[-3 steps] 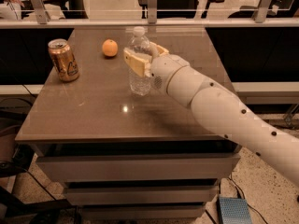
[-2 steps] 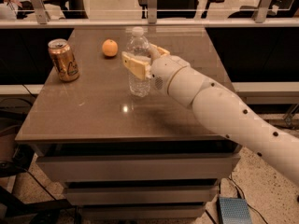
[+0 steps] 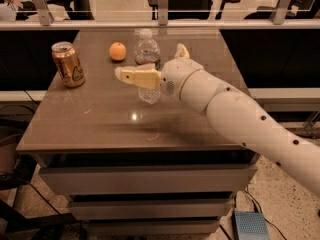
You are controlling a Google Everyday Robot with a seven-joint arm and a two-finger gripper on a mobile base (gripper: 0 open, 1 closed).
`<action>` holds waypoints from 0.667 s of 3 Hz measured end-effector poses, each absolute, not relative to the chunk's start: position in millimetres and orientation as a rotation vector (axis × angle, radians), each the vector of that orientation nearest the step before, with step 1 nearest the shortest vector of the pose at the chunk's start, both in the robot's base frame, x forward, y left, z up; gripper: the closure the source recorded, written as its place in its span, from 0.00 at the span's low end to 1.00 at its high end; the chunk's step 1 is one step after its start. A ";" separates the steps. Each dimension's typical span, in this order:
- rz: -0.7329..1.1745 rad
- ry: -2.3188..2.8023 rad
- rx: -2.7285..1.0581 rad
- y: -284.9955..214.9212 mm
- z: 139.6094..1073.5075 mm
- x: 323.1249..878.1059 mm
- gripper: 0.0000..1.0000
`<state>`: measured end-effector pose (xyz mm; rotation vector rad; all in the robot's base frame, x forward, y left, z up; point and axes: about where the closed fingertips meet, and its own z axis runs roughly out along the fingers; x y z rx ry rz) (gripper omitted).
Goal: Place water bottle upright
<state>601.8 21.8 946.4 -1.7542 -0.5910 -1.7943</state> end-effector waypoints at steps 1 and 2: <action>-1.783 -0.577 -1.777 16.9 941.9 603.0 0.00; -1.738 -0.527 -1.857 -8.9 918.7 605.7 0.00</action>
Offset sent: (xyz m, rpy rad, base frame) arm 0.0080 -0.0712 -0.0617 -0.0200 0.1814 -0.1050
